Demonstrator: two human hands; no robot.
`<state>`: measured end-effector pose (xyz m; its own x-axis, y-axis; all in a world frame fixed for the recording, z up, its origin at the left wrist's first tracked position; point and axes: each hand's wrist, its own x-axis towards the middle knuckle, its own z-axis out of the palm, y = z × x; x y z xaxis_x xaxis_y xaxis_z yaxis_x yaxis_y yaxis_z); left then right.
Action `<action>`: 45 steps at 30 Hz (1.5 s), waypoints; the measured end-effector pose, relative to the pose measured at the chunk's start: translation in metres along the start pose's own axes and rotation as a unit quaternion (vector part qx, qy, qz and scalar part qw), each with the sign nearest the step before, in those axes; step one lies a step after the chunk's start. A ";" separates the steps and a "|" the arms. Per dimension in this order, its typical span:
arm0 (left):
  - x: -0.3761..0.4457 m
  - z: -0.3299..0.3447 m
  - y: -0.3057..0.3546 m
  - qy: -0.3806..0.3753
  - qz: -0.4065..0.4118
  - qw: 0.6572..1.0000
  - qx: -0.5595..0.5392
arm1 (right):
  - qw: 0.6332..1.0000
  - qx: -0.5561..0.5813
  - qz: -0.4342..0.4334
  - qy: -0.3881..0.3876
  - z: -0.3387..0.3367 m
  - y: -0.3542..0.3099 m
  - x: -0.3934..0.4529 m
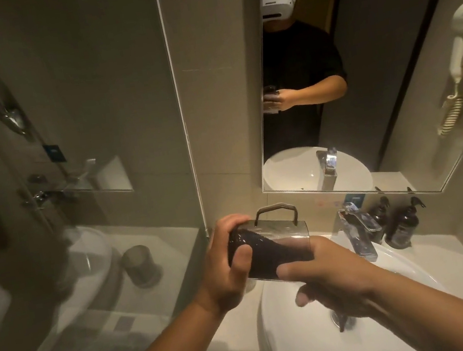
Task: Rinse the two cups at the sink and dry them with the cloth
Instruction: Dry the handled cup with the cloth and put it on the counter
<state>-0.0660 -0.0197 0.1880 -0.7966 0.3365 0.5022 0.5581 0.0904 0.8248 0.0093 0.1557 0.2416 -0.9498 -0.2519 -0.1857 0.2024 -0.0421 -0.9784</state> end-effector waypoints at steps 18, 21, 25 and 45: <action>0.019 0.012 0.018 0.057 -0.129 0.972 -0.188 | 0.941 -0.318 -0.119 0.005 -0.003 -0.002 -0.002; 0.018 0.011 0.022 0.059 -0.043 0.987 -0.142 | 0.977 -0.191 -0.089 -0.028 -0.002 -0.007 -0.004; 0.018 0.007 0.023 0.067 0.064 0.995 -0.043 | 0.995 -0.017 -0.017 -0.092 -0.012 -0.012 -0.005; 0.019 0.008 0.008 -0.052 -0.053 0.993 -0.090 | 0.999 -0.005 -0.002 -0.042 -0.025 -0.017 -0.007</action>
<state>-0.0745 -0.0049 0.2020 -0.8155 0.4294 0.3880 0.4139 -0.0358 0.9096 0.0070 0.1823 0.2572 -0.9271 -0.3324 -0.1730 0.1950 -0.0337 -0.9802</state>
